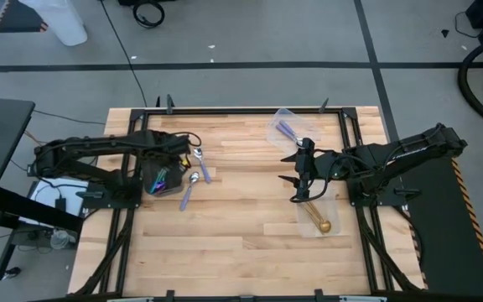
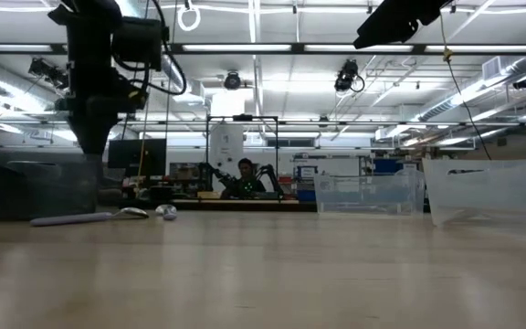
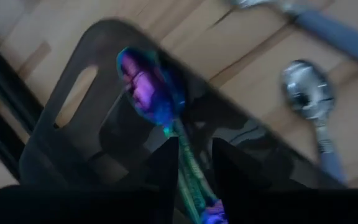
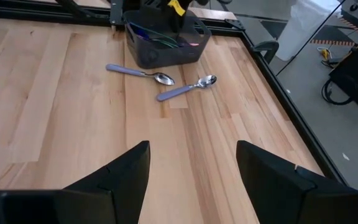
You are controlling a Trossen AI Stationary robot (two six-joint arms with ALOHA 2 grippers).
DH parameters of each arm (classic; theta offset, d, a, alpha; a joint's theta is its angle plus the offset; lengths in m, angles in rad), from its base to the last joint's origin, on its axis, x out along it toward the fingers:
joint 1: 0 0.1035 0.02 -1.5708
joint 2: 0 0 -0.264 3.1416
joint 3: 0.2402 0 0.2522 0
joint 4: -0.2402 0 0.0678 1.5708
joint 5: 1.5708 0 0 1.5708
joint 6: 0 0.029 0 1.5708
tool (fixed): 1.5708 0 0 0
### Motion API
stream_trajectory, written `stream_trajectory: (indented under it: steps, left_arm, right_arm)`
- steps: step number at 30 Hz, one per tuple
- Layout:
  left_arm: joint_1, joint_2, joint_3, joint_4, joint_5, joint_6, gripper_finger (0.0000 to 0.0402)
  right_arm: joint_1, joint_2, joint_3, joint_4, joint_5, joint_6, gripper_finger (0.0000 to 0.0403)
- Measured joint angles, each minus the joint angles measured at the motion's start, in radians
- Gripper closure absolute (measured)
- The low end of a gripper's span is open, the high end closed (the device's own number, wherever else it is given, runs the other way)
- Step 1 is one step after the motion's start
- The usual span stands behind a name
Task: Sort silverware by color (type)
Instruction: Put the purple spoon into the top transparent bin
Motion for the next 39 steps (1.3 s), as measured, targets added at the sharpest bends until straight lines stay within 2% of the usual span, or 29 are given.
stream_trajectory:
  steps: [3, 8, 13, 21, 26, 32, 36, 39]
  left_arm:
    - [-0.047, 0.0, 0.022, 0.053, 0.013, 0.0, 0.0295]
    - [-0.145, 0.008, 0.026, 0.249, 0.052, -0.016, 0.0295]
    - [-0.213, 0.104, 0.034, 0.343, 0.066, -0.092, 0.03]
    - [-0.276, 0.301, 0.15, 0.294, 0.059, -0.101, 0.03]
    - [-0.271, 0.387, 0.158, 0.237, 0.054, -0.162, 0.0294]
    - [-0.257, 0.44, 0.154, 0.22, 0.057, -0.143, 0.0252]
    - [-0.235, 0.441, 0.154, 0.211, 0.117, -0.128, 0.0219]
    - [-0.216, 0.441, 0.154, 0.189, 0.152, -0.111, 0.0211]
  right_arm:
    - [0.0, 0.0, 0.0, 0.0, 0.0, 0.0, 0.0154]
    - [0.0, 0.0, 0.0, 0.002, 0.0, 0.0, 0.0154]
    - [0.0, 0.0, 0.0, 0.027, 0.0, -0.005, 0.0154]
    - [0.0, 0.0, 0.0, 0.038, -0.011, -0.013, 0.0154]
    - [0.0, 0.0, 0.0, 0.037, -0.023, -0.015, 0.0154]
    - [0.0, 0.0, 0.0, 0.032, -0.026, -0.015, 0.0154]
    - [0.0, 0.0, 0.0, 0.032, -0.026, -0.015, 0.0154]
    - [0.0, 0.0, 0.0, 0.033, -0.026, -0.015, 0.0154]
